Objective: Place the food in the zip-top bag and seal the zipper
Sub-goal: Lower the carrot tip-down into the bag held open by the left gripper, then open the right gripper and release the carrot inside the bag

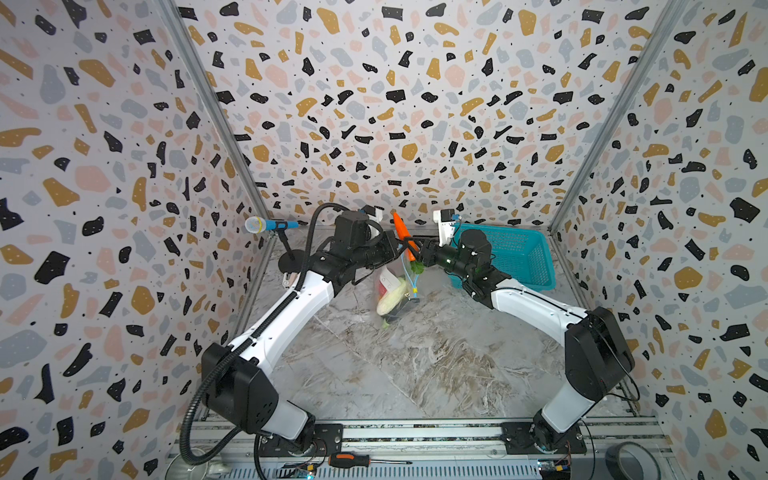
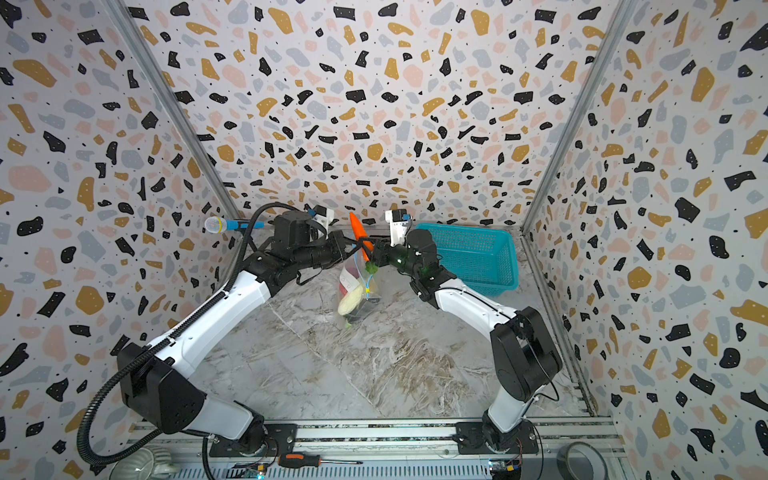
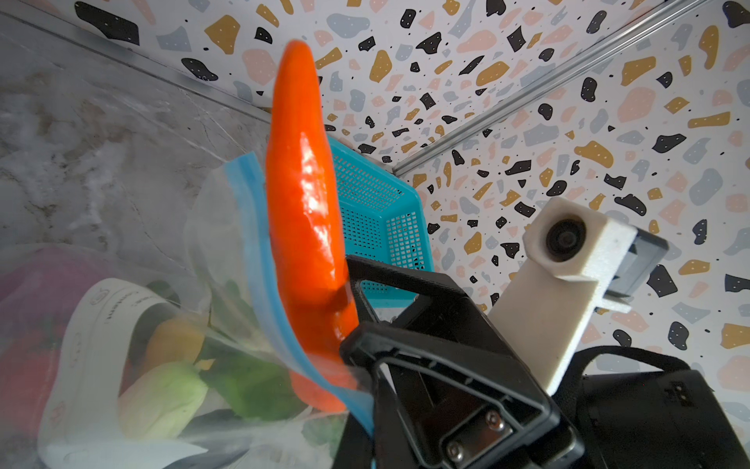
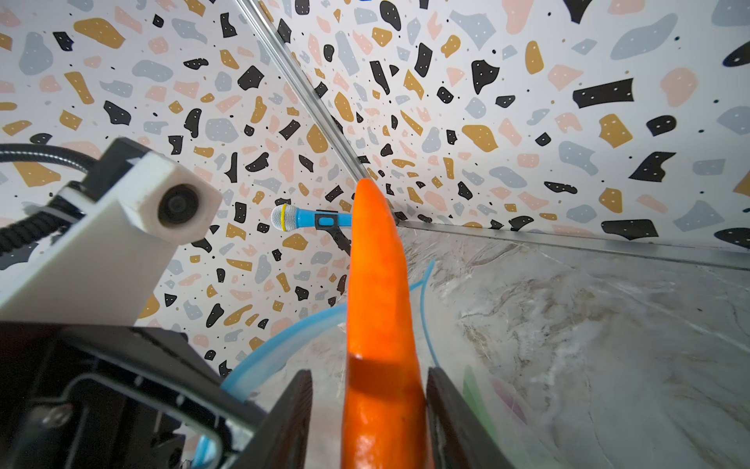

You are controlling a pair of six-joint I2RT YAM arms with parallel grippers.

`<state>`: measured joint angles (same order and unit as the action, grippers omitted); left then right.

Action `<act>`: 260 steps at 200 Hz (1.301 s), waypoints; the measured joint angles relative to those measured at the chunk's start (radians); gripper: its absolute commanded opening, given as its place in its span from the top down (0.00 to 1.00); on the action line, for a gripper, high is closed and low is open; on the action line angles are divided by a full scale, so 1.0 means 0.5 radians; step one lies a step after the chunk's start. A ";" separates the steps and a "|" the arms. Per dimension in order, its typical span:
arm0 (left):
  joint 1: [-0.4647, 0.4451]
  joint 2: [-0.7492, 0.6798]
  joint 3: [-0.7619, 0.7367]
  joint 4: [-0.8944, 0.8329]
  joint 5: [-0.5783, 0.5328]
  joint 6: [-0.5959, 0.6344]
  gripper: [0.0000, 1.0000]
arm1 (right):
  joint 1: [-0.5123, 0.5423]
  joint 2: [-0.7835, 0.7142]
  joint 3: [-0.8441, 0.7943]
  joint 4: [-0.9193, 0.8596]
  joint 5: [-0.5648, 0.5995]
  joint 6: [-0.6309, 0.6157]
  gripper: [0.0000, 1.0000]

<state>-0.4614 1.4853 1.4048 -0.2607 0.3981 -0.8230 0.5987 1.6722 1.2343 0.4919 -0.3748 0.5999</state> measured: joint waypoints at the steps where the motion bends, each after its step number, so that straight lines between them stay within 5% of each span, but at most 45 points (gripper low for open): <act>1: 0.000 0.000 0.000 0.000 0.000 -0.001 1.00 | 0.000 0.000 0.002 -0.003 -0.001 0.000 0.50; 167: 0.000 0.000 0.000 0.000 0.001 -0.001 1.00 | 0.004 -0.111 0.211 -0.923 -0.073 -0.458 0.67; 260: 0.001 -0.001 0.000 0.062 -0.011 -0.001 1.00 | 0.076 0.005 0.752 -1.572 0.077 -0.691 0.49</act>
<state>-0.4610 1.4849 1.4048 -0.2298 0.3923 -0.8234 0.6365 1.6745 1.6104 -0.2939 -0.3363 0.2543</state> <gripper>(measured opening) 0.046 0.504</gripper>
